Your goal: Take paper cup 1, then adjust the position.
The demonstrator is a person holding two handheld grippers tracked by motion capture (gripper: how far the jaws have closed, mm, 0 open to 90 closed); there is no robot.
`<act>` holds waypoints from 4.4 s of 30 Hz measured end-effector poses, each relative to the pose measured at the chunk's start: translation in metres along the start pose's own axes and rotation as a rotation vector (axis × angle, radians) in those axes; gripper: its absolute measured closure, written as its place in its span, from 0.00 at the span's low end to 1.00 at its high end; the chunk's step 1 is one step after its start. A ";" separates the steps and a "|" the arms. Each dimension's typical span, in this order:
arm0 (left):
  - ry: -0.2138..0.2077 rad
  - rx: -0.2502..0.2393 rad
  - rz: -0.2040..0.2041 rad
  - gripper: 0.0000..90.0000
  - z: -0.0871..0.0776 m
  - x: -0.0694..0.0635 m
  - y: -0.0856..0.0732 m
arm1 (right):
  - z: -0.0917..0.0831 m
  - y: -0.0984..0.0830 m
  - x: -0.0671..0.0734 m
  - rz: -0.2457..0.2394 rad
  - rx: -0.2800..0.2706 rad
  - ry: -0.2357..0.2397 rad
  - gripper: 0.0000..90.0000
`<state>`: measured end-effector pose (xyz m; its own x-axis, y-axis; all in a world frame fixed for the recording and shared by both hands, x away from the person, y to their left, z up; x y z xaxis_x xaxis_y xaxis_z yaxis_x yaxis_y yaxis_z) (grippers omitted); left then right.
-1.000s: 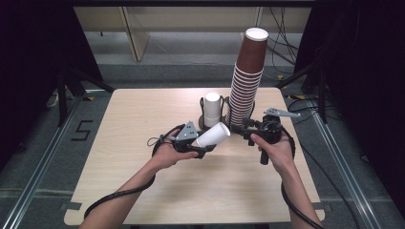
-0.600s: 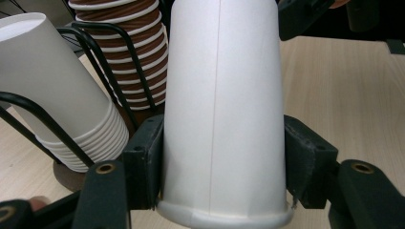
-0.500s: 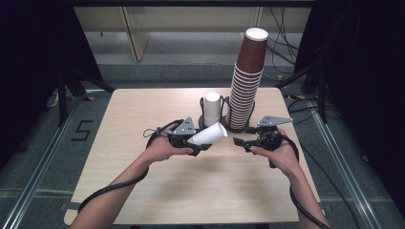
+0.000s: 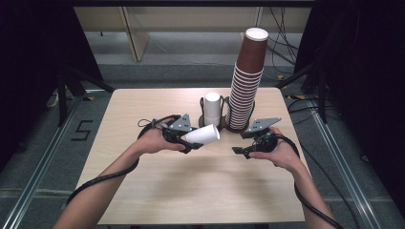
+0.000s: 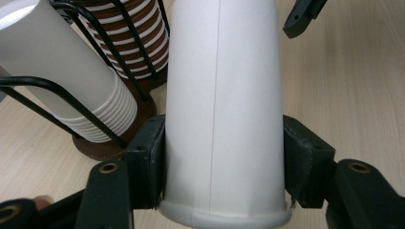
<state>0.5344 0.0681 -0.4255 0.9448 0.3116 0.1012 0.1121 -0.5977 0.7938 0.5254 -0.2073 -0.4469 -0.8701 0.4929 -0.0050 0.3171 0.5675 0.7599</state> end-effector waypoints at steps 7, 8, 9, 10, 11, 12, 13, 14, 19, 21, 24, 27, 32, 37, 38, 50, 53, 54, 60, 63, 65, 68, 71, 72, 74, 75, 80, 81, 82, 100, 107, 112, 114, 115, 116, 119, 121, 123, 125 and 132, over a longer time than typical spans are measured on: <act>-0.015 0.043 0.027 0.45 -0.003 0.003 -0.002 | 0.002 0.000 -0.002 -0.058 0.047 0.005 0.31; -0.023 0.062 0.040 0.45 -0.004 0.003 -0.001 | 0.003 0.000 -0.002 -0.075 0.052 0.005 0.31; -0.025 0.064 0.043 0.45 -0.004 0.003 -0.001 | 0.003 0.000 -0.001 -0.075 0.063 0.006 0.31; -0.032 0.060 0.045 0.45 -0.003 0.003 0.000 | 0.004 0.000 -0.001 -0.082 0.066 0.008 0.31; -0.035 0.065 0.050 0.45 -0.004 0.003 0.001 | 0.004 0.001 -0.002 -0.106 0.068 0.012 0.31; -0.037 0.075 0.054 0.45 -0.004 0.004 0.001 | 0.003 0.001 -0.001 -0.097 0.087 0.006 0.31; -0.037 0.073 0.057 0.45 -0.004 0.004 0.002 | 0.004 0.001 -0.001 -0.105 0.094 0.005 0.31; -0.041 0.082 0.065 0.45 -0.004 0.004 0.003 | 0.005 0.001 -0.001 -0.116 0.102 0.007 0.30; -0.048 0.110 0.081 0.46 -0.006 0.006 0.004 | 0.005 0.003 -0.001 -0.138 0.114 0.012 0.30; -0.049 0.123 0.093 0.45 -0.006 0.008 0.005 | 0.005 0.003 0.000 -0.131 0.115 0.007 0.30; -0.054 0.133 0.088 0.45 -0.006 0.009 0.005 | 0.005 0.005 0.001 -0.139 0.114 0.004 0.30; -0.059 0.153 0.099 0.45 -0.006 0.011 0.004 | 0.006 0.008 0.001 -0.178 0.101 0.006 0.30; -0.066 0.174 0.114 0.45 -0.007 0.012 0.005 | 0.007 0.010 0.004 -0.176 0.115 0.029 0.30; -0.080 0.212 0.140 0.46 -0.002 0.012 0.007 | 0.010 0.010 0.004 -0.195 0.149 0.034 0.30; -0.085 0.215 0.142 0.46 -0.002 0.012 0.008 | 0.010 0.012 0.002 -0.224 0.152 0.036 0.30; -0.151 0.367 0.254 0.45 0.004 0.007 0.018 | 0.018 0.022 0.009 -0.296 0.204 0.088 0.30; -0.156 0.394 0.271 0.45 0.006 0.006 0.021 | 0.020 0.025 0.012 -0.309 0.219 0.102 0.30; -0.156 0.405 0.278 0.45 0.007 0.005 0.021 | 0.021 0.025 0.013 -0.316 0.223 0.101 0.30; -0.184 0.483 0.311 0.45 0.013 0.003 0.019 | 0.024 0.028 0.018 -0.347 0.258 0.098 0.29; -0.185 0.518 0.319 0.45 0.015 0.002 0.018 | 0.026 0.032 0.019 -0.367 0.256 0.097 0.29; -0.185 0.532 0.325 0.45 0.016 0.002 0.018 | 0.027 0.034 0.021 -0.369 0.253 0.091 0.29; -0.179 0.545 0.330 0.45 0.017 0.003 0.018 | 0.030 0.038 0.024 -0.379 0.243 0.109 0.29; -0.174 0.553 0.336 0.45 0.018 0.004 0.019 | 0.034 0.043 0.028 -0.397 0.234 0.111 0.29; -0.175 0.553 0.334 0.45 0.018 0.003 0.019 | 0.035 0.045 0.029 -0.406 0.226 0.117 0.29; -0.170 0.551 0.336 0.45 0.019 0.004 0.020 | 0.038 0.048 0.032 -0.390 0.220 0.124 0.29; -0.169 0.550 0.335 0.45 0.019 0.003 0.020 | 0.039 0.050 0.033 -0.405 0.211 0.122 0.29; -0.172 0.557 0.344 0.46 0.018 0.003 0.021 | 0.045 0.055 0.037 -0.398 0.199 0.133 0.29; -0.173 0.559 0.342 0.45 0.019 0.002 0.021 | 0.046 0.056 0.038 -0.396 0.198 0.135 0.29; -0.172 0.559 0.345 0.45 0.019 0.002 0.021 | 0.046 0.056 0.041 -0.376 0.202 0.130 0.29; -0.183 0.553 0.327 0.45 0.020 -0.002 0.020 | 0.064 0.061 0.050 -0.390 0.199 0.161 0.31; -0.188 0.568 0.353 0.45 0.021 -0.001 0.021 | 0.071 0.059 0.052 -0.388 0.198 0.170 0.32; -0.132 0.533 0.338 0.45 0.021 -0.001 0.021 | 0.073 0.060 0.051 -0.404 0.188 0.170 0.33; -0.194 0.544 0.353 0.46 0.022 -0.001 0.021 | 0.073 0.059 0.052 -0.386 0.192 0.167 0.34; -0.204 0.543 0.360 0.46 0.023 -0.001 0.021 | 0.074 0.060 0.051 -0.402 0.186 0.170 0.34; -0.195 0.537 0.365 0.46 0.022 -0.001 0.021 | 0.075 0.059 0.051 -0.402 0.186 0.173 0.34; -0.195 0.503 0.334 0.46 0.024 -0.004 0.020 | 0.074 0.057 0.053 -0.364 0.202 0.182 0.35; -0.189 0.519 0.258 0.46 0.022 -0.008 0.017 | 0.076 0.058 0.052 -0.377 0.200 0.194 0.35; -0.150 0.523 0.119 0.46 0.019 -0.017 0.013 | 0.076 0.057 0.053 -0.360 0.204 0.182 0.35; -0.243 0.523 0.333 0.46 0.025 -0.004 0.019 | 0.076 0.056 0.054 -0.355 0.210 0.190 0.35; -0.154 0.529 0.162 0.46 0.020 -0.014 0.014 | 0.081 0.059 0.049 -0.418 0.156 0.179 0.39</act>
<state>0.5288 0.0409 -0.4277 0.9922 0.0981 0.0766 0.0639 -0.9296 0.3629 0.5322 -0.0961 -0.4550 -0.9821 0.0875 -0.1670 -0.0332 0.7916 0.6101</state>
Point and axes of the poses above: each handheld gripper's, and its own axes: z roughly forward along the jaws, y roughly out of its top, x roughly to its left, the point moved 3 cm from there along z, roughly forward along the jaws, and after that the axes turned 3 degrees about -z, right-handed, at the moved point
